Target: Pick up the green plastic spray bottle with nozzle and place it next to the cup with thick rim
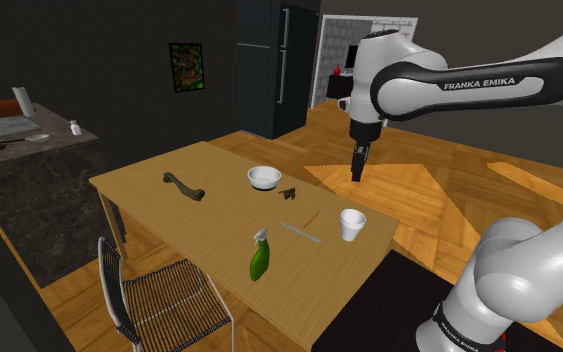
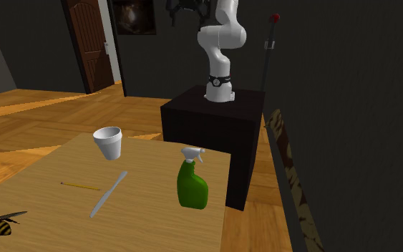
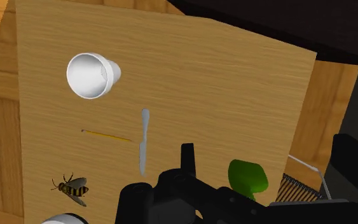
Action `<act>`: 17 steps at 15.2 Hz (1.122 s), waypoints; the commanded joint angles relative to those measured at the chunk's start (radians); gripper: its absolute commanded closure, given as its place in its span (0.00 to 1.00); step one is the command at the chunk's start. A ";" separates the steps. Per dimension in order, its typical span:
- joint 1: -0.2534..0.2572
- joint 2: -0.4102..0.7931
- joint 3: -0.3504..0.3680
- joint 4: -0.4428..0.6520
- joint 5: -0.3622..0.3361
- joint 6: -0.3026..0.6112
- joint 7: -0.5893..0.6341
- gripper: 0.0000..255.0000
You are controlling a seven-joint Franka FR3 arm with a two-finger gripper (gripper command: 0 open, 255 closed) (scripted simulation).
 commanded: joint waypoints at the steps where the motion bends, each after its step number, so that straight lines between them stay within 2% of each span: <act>1: 0.015 0.079 0.005 0.019 -0.018 0.049 -0.035 0.00; 9: 0.050 0.384 0.022 0.106 -0.107 0.221 -0.171 0.00; 17: 0.081 0.682 0.055 0.235 -0.224 0.342 -0.270 0.00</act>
